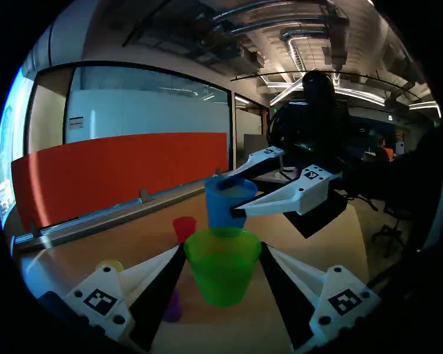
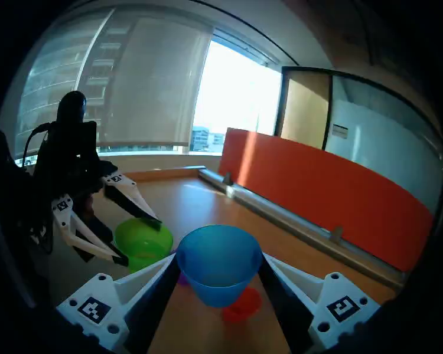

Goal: Pour water

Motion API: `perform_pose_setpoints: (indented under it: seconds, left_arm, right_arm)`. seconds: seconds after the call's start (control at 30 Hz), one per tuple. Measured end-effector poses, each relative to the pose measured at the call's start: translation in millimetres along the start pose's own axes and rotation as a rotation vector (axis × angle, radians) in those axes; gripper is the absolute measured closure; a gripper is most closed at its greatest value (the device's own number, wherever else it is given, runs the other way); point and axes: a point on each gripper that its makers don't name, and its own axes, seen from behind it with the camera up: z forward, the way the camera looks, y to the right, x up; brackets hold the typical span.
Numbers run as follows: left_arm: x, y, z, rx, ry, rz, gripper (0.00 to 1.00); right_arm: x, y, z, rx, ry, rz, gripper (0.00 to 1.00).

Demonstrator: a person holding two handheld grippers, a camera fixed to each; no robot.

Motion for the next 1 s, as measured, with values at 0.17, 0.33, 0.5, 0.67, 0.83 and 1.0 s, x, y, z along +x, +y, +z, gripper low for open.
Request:
perform_pose_setpoints:
  seconds: [0.17, 0.33, 0.5, 0.67, 0.83, 1.0]
  left_arm:
    - [-11, -0.6, 2.3, -0.002, -0.033, 0.002, 0.12]
    - [-26, 3.6, 4.8, -0.012, -0.074, 0.008, 0.11]
    - [-42, 8.0, 8.8, -0.023, -0.114, 0.011, 0.11]
    - [-54, 10.0, 13.7, -0.033, -0.143, 0.007, 0.11]
    - [-68, 11.7, 18.0, -0.040, -0.178, 0.006, 0.11]
    - [-85, 15.5, 22.5, -0.048, -0.222, 0.019, 0.11]
  right_arm:
    - [-21, -2, -3.6, 0.013, -0.046, 0.020, 0.09]
    - [-47, -11, -4.7, 0.058, -0.110, 0.057, 0.08]
    - [-70, -20, -4.6, 0.090, -0.165, 0.061, 0.08]
    - [-92, -26, -3.4, 0.111, -0.213, 0.059, 0.08]
    - [-111, -28, 0.2, 0.122, -0.253, 0.075, 0.08]
    - [-129, -30, 3.9, 0.131, -0.294, 0.082, 0.09]
